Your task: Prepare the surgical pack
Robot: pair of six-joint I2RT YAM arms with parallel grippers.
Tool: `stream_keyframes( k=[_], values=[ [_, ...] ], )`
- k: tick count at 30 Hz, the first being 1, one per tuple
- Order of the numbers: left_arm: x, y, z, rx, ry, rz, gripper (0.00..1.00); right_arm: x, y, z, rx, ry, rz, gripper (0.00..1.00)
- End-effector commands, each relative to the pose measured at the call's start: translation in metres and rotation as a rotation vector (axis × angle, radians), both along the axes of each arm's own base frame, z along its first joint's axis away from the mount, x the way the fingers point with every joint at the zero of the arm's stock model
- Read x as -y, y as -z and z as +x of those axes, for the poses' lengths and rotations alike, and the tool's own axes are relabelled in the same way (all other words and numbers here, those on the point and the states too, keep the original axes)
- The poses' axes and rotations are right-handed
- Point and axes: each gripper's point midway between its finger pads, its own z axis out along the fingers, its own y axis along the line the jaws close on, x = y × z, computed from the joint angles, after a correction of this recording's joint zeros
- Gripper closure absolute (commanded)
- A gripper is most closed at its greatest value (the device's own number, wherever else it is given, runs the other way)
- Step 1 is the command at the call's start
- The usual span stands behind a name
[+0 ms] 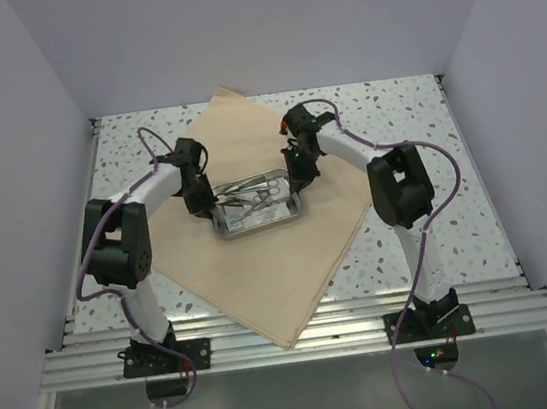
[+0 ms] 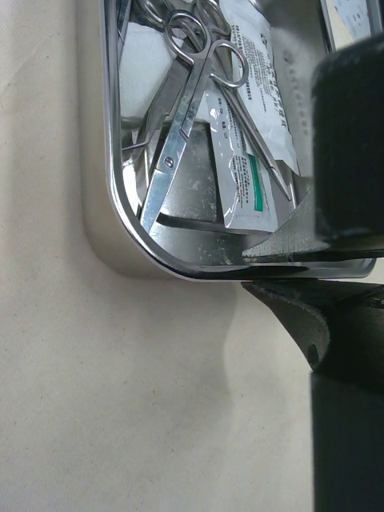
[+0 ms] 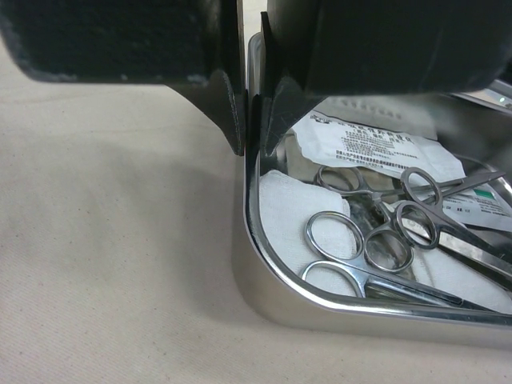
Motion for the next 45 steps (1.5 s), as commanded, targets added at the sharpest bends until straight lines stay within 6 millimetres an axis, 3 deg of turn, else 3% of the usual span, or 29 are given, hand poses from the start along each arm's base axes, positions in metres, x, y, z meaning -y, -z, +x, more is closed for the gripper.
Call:
stream_keyframes(
  k=[1,18,25,35,45],
  values=[
    [0.002,-0.017,-0.001,0.048,0.016,-0.021,0.85,-0.031,-0.017,-0.015,-0.035,-0.048,0.090,1.00],
    [-0.010,-0.003,-0.007,0.011,0.001,-0.011,0.80,-0.032,-0.008,-0.020,-0.056,-0.055,0.080,1.00],
    [-0.010,-0.003,-0.006,0.014,0.001,-0.016,0.68,-0.028,-0.010,-0.019,-0.039,-0.057,0.061,0.92],
    [-0.003,-0.001,-0.002,0.022,0.018,-0.050,0.67,-0.022,-0.014,-0.013,-0.016,-0.057,0.030,0.79],
    [0.001,-0.004,0.005,0.034,0.031,-0.065,0.67,-0.019,-0.017,-0.007,-0.001,-0.049,0.016,0.75]
  ],
)
